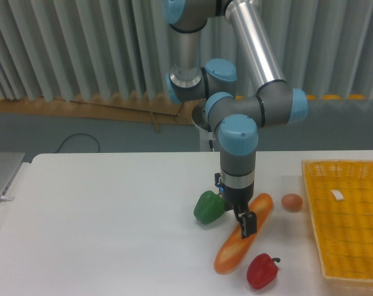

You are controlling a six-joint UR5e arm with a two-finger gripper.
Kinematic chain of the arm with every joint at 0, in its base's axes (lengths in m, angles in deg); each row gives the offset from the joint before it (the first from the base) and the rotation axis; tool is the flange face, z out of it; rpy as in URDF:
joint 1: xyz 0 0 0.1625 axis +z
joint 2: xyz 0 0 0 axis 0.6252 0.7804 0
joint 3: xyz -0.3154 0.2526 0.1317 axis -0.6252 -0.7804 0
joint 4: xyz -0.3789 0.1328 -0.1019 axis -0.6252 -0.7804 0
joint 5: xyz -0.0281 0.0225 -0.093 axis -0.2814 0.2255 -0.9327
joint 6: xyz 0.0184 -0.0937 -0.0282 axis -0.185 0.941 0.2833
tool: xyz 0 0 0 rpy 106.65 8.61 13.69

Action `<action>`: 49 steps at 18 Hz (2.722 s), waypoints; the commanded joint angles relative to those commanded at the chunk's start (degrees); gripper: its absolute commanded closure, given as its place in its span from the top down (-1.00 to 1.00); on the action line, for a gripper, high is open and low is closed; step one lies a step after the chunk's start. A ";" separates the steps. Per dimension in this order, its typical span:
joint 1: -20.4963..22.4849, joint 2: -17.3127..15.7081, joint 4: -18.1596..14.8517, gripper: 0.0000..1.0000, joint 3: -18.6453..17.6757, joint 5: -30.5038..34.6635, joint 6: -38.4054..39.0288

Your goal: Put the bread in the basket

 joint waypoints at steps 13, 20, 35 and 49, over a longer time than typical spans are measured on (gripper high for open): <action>2.37 3.95 3.34 1.00 0.44 0.00 -0.18; 2.55 5.98 5.45 1.00 0.44 0.18 -0.18; 0.62 3.25 5.54 1.00 -2.81 0.35 0.53; 0.70 5.28 8.35 0.60 -2.72 0.35 0.17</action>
